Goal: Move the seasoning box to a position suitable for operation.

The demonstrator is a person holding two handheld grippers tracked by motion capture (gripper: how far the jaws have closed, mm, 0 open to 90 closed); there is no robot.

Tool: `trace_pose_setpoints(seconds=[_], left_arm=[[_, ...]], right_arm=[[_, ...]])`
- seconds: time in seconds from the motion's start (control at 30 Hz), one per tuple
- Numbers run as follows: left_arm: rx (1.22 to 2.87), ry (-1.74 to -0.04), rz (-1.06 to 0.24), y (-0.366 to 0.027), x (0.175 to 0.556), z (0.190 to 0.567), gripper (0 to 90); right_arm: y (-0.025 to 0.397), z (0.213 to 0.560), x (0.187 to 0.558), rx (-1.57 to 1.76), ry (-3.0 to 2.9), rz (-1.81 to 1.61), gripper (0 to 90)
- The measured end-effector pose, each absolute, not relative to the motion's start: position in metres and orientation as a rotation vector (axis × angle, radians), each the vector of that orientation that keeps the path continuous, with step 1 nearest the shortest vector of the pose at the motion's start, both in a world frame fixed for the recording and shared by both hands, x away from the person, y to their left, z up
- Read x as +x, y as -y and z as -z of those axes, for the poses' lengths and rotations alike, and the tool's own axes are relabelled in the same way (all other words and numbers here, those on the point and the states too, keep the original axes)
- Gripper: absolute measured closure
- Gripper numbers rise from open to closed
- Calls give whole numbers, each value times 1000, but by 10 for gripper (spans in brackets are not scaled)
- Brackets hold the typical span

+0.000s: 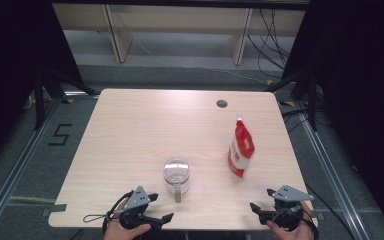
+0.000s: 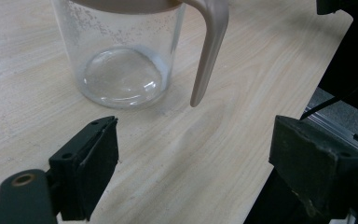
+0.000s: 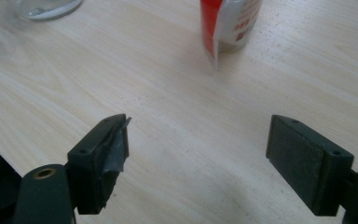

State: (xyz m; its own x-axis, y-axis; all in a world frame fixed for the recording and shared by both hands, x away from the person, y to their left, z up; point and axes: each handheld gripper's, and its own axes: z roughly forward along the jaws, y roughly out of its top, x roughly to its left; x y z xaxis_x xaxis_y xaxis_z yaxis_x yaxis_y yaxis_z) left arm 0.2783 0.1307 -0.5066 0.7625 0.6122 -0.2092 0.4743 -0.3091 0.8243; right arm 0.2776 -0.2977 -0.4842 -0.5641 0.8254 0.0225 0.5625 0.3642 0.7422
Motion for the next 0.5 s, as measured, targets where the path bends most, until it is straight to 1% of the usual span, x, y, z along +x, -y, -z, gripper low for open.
trace_pose_setpoints(seconds=[0.07, 0.1, 0.17, 0.5], left_arm=[[1968, -824, -190, -131, 279, 507, 151], [1981, -852, -188, -132, 278, 506, 151], [1944, -861, -176, -131, 277, 506, 151], [1951, -863, -196, -131, 278, 505, 154]], right_arm=[[298, 485, 279, 1205, -2284, -1023, 194], [298, 485, 279, 1208, -2288, -1021, 190], [298, 485, 279, 1212, -2284, -1023, 190], [299, 484, 279, 1204, -2268, -1015, 222]])
